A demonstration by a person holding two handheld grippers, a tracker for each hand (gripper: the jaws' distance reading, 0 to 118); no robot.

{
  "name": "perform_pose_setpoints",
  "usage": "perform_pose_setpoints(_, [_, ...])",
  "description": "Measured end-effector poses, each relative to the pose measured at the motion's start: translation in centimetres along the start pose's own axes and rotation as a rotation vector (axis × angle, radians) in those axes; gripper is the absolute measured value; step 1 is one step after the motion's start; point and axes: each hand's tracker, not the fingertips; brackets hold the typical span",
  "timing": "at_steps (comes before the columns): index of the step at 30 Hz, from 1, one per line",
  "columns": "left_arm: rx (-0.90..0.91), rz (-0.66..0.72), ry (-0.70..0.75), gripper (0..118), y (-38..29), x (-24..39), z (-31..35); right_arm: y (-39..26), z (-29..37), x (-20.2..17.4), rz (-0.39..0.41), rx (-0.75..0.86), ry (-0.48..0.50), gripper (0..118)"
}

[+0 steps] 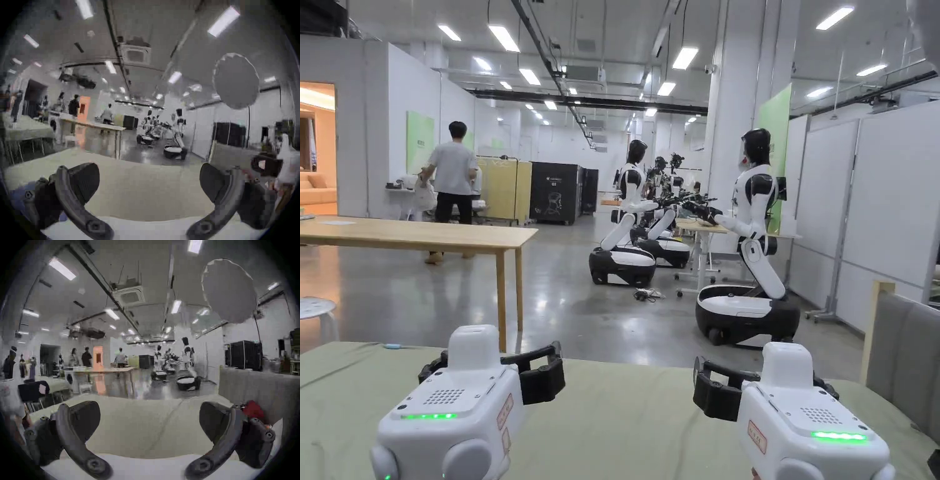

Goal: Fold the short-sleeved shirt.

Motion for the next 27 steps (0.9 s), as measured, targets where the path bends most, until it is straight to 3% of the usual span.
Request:
perform_pose_setpoints(5, [-0.044, -0.075, 0.059, 118, -0.4, 0.7, -0.5, 0.4, 0.0, -0.3, -0.001, -0.018, 0.012, 118])
perform_pose_setpoints(13, [-0.04, -0.101, 0.039, 118, -0.8, 1.3, -0.6, 0.1, -1.1, -0.1, 0.01, -0.042, 0.009, 118])
perform_pose_setpoints(14, [-0.044, -0.098, 0.031, 118, -0.8, 1.3, -0.5, 0.1, -1.2, -0.1, 0.022, -0.052, 0.02, 112])
perform_pose_setpoints(15, [-0.045, -0.102, 0.034, 115, -0.8, 1.4, -0.4, -0.1, -1.2, -0.1, 0.029, -0.054, 0.025, 97])
perform_pose_setpoints(16, [-0.042, -0.112, 0.037, 99, -0.9, 1.6, -0.2, -0.2, -1.3, -0.1, 0.04, -0.053, 0.021, 59])
perform_pose_setpoints(17, [-0.032, -0.125, 0.041, 73, -1.0, 1.6, -0.2, -0.3, -1.3, -0.2, 0.056, -0.045, 0.005, 35])
perform_pose_setpoints(19, [-0.023, -0.16, 0.055, 0, -1.1, 2.0, -0.1, -0.2, -1.3, -0.3, 0.077, -0.026, -0.063, 16])
perform_pose_setpoints(22, [-0.013, -0.159, 0.076, 0, -1.2, 1.9, -0.4, 0.4, 0.4, -1.0, 0.057, -0.048, -0.018, 8])
perform_pose_setpoints(25, [-0.021, -0.196, 0.081, 0, -1.4, 2.2, -0.6, -0.1, 0.7, -1.7, 0.132, -0.02, -0.031, 2])
perform_pose_setpoints(27, [-0.009, -0.197, 0.081, 0, -1.6, 2.0, -0.5, -0.1, 1.0, -2.1, 0.134, -0.02, -0.03, 1])
